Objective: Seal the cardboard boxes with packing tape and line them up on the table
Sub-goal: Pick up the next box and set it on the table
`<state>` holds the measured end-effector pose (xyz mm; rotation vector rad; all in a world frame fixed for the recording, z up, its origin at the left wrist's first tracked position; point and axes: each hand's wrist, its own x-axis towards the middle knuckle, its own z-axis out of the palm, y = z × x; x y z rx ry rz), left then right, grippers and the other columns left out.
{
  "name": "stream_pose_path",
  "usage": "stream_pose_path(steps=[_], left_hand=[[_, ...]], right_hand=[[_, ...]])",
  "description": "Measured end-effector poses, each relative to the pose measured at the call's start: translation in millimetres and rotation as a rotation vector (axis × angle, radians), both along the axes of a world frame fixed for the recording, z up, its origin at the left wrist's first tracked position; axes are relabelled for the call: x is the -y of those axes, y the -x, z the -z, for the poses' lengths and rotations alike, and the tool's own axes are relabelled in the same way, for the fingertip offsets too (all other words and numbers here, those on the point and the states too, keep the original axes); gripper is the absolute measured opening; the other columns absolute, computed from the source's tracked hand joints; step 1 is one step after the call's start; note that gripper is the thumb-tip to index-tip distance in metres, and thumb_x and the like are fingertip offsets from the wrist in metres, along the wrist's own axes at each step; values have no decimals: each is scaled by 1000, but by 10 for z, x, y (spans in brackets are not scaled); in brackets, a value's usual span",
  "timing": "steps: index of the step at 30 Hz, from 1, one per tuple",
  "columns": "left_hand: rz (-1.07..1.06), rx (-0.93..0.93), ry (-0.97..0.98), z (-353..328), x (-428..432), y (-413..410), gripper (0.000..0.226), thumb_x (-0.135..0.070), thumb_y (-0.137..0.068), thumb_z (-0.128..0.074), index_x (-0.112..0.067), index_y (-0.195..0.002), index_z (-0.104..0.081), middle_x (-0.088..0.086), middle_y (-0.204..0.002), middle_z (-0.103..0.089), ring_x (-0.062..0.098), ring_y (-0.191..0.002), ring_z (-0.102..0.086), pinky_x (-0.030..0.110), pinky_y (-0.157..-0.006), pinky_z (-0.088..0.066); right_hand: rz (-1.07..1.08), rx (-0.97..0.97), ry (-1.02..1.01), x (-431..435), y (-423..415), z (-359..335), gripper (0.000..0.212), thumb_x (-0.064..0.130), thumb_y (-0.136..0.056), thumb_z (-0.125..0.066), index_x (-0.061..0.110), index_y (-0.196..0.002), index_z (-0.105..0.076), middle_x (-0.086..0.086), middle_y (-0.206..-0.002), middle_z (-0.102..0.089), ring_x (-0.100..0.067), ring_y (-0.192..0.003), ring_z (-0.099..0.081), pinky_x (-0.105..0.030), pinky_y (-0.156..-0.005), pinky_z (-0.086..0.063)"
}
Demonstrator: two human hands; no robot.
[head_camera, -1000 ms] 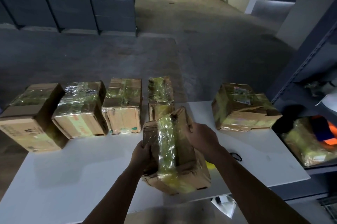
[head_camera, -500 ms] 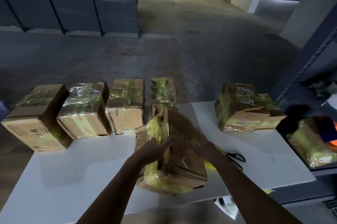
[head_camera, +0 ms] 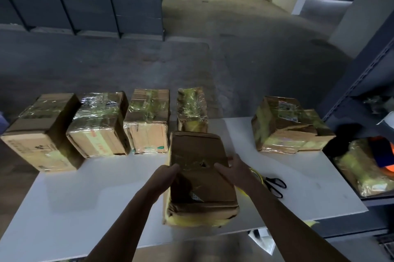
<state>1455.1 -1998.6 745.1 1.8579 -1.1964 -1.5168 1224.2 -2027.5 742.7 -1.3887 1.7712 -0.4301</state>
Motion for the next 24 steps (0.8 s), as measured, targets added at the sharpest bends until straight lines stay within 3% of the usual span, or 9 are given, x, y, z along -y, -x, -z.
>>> stream_pose_path(steps=[5, 7, 11, 14, 19, 22, 24], left_hand=[[-20, -68, -35, 129, -133, 112, 31, -25, -96, -43, -2, -97, -63, 16, -101, -68, 24, -96, -63, 30, -77, -50], [-51, -84, -36, 152, -143, 122, 30, -24, -97, -40, -4, -97, -62, 12, -97, -68, 20, -91, -63, 24, -67, -48], [-119, -104, -23, 172, -152, 125, 29, -26, -98, -39, -6, -95, -61, 10, -95, -67, 17, -85, -63, 21, -62, -46], [-159, -133, 3, 152, -150, 175, 23, -25, -98, -40, -9, -98, -57, 11, -98, -65, 18, -88, -62, 22, -65, -49], [-187, -59, 16, 172, -54, 214, 37, -23, -95, -46, -6, -127, -40, 8, -111, -58, 17, -95, -59, 23, -67, -50], [-206, 172, 117, 147, -14, 334, 57, -26, -91, -55, -6, -139, -30, 11, -124, -53, 25, -107, -57, 37, -85, -55], [-171, 393, 204, 107, -13, 439, 86, -41, -85, -64, -5, -147, -17, 15, -139, -42, 32, -123, -48, 43, -96, -48]], right_hand=[[-4, -248, -22, 43, -177, 27, 110, 76, -68, -60, 8, -146, -23, -13, -141, -45, -31, -125, -48, -44, -98, -45], [-6, -306, -40, 72, -263, 62, 116, 79, -64, -59, 6, -146, -23, -14, -143, -42, -32, -128, -45, -46, -99, -45], [-41, -351, -63, 122, -355, 40, 111, 73, -67, -61, 4, -146, -23, -13, -145, -40, -32, -130, -42, -44, -100, -44], [-84, -341, -51, 129, -308, 21, 101, 73, -68, -61, 6, -139, -34, -11, -136, -49, -30, -120, -52, -42, -94, -48], [-147, -366, -21, 114, -215, -24, 91, 70, -77, -58, 4, -137, -37, -13, -135, -52, -30, -118, -54, -40, -93, -47], [-140, -333, -4, 75, -197, -35, 87, 66, -80, -59, 5, -138, -36, -13, -137, -49, -30, -122, -51, -39, -95, -46], [-132, -301, -3, 34, -189, -23, 84, 64, -81, -60, 7, -138, -36, -13, -137, -50, -30, -121, -52, -39, -96, -46]])
